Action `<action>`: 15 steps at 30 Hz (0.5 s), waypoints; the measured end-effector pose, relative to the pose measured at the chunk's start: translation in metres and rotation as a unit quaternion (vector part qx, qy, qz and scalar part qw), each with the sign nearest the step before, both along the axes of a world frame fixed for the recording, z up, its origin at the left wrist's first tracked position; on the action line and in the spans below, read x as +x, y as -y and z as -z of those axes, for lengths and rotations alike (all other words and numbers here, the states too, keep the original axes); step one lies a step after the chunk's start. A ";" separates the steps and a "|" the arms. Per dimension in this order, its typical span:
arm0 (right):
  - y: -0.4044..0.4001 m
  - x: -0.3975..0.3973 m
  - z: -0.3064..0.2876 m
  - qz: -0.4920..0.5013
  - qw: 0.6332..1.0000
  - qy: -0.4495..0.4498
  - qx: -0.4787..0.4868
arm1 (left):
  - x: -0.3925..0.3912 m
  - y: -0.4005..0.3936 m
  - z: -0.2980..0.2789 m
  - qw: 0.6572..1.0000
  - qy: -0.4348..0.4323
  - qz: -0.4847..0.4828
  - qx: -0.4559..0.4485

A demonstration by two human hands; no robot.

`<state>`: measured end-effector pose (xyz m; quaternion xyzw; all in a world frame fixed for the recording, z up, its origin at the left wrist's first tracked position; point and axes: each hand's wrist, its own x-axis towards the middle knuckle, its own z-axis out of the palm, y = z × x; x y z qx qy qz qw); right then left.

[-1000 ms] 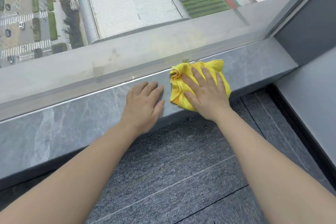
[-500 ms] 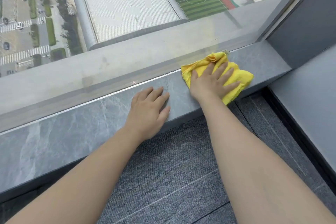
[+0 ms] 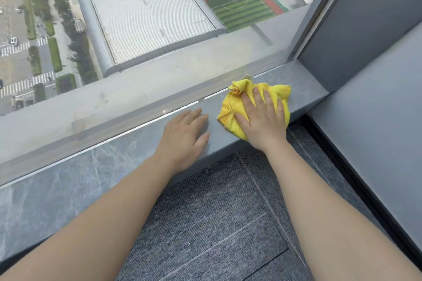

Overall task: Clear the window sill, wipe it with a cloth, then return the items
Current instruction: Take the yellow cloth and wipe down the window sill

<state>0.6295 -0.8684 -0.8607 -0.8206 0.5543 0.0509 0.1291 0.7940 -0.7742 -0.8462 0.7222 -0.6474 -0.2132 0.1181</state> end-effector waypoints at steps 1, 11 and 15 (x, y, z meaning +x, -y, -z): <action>0.000 -0.001 -0.001 0.025 1.000 -0.004 0.003 | 0.000 -0.002 0.002 1.000 0.009 0.003 0.004; -0.006 0.021 -0.009 0.148 0.988 0.000 0.037 | -0.016 -0.013 0.006 0.999 0.033 -0.001 0.001; -0.028 0.005 -0.012 -0.008 1.000 0.014 -0.009 | -0.025 -0.021 0.003 0.999 0.023 0.008 -0.021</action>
